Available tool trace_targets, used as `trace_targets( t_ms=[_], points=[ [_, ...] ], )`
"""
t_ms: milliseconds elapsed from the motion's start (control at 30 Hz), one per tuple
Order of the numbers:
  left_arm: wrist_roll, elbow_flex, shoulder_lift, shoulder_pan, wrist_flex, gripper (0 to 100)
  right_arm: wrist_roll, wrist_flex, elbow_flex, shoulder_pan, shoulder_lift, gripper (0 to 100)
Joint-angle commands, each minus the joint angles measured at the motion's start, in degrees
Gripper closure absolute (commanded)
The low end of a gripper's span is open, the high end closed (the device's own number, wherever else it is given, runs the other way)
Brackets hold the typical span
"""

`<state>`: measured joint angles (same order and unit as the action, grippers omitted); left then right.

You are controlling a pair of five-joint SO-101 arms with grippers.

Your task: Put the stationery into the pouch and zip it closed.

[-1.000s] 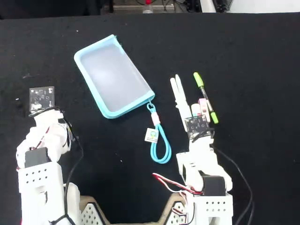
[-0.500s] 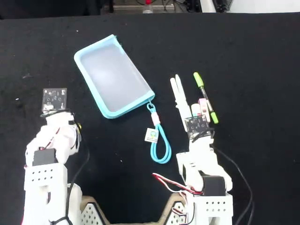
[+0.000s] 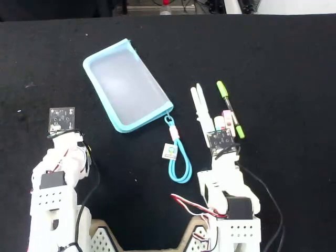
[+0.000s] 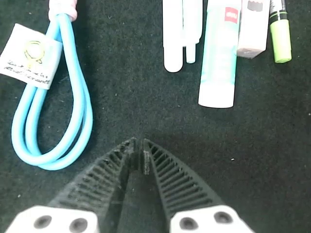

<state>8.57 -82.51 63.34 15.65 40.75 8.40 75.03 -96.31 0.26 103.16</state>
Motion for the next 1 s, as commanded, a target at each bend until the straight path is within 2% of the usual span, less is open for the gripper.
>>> trace_targets(
  t_ms=[0, 300, 533, 967],
  points=[
    [0.53, 0.57, 0.44, 0.48, -1.41, 86, -0.44, -0.18, -0.22, -0.53, 5.49, 98.6],
    [0.26, 0.84, 0.44, 0.57, -1.32, 86, -0.44, -0.18, -0.22, -0.53, 5.49, 98.6],
    [-2.37, 3.74, 0.44, 0.57, 4.04, 86, -0.44, -0.18, -0.22, -0.53, 5.49, 98.6],
    [-2.55, 3.91, 0.44, 0.40, 4.13, 86, -0.44, -0.18, -0.22, -0.53, 5.49, 98.6]
  ],
)
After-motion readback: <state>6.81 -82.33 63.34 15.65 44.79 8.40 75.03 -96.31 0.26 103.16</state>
